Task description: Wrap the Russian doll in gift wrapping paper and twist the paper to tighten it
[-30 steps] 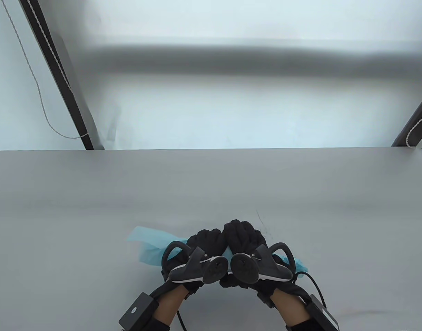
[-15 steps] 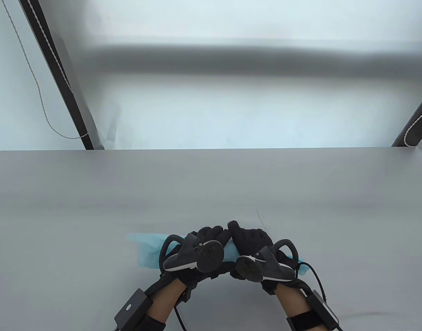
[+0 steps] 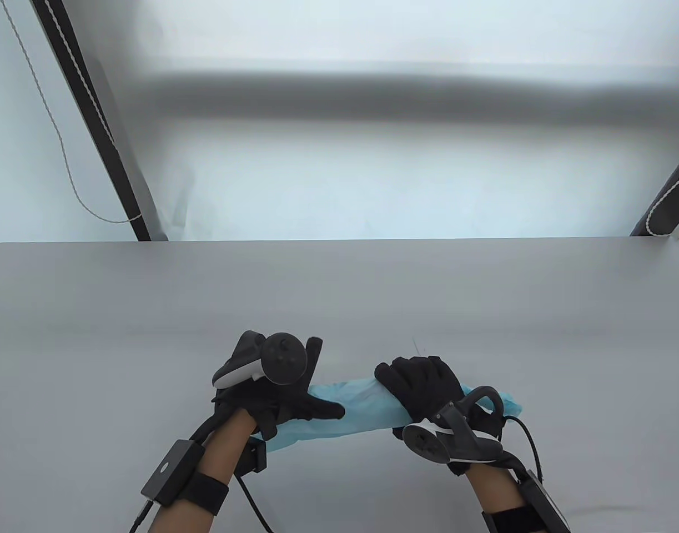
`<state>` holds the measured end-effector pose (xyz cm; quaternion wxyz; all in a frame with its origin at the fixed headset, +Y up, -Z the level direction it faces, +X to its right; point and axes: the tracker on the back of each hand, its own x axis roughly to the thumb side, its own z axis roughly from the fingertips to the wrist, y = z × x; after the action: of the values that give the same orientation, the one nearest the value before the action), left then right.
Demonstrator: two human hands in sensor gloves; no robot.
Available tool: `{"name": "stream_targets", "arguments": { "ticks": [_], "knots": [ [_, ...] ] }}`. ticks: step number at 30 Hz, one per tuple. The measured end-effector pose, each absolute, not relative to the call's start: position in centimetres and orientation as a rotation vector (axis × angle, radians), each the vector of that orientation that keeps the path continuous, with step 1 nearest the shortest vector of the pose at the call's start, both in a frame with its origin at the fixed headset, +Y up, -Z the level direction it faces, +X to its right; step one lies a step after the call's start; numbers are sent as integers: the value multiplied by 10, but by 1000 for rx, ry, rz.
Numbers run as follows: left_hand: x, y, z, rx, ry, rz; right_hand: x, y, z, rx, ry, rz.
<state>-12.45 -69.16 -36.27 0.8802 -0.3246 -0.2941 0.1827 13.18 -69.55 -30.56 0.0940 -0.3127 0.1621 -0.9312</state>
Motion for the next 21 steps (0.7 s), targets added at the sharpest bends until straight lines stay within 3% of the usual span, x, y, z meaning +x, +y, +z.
{"name": "stream_targets", "arguments": {
  "ticks": [9, 13, 18, 21],
  "knots": [
    [-88, -712, -354, -742, -551, -17, 123, -694, -300, -943, 471, -2690],
    [-66, -711, -343, -535, -485, -244, 122, -695, -299, -937, 446, -2684],
    [-61, -709, -338, -352, -456, -245, 124, -692, -298, -921, 432, -2724],
    [-63, -708, -335, -322, -455, -246, 124, -691, -298, -916, 424, -2741]
  ]
}}
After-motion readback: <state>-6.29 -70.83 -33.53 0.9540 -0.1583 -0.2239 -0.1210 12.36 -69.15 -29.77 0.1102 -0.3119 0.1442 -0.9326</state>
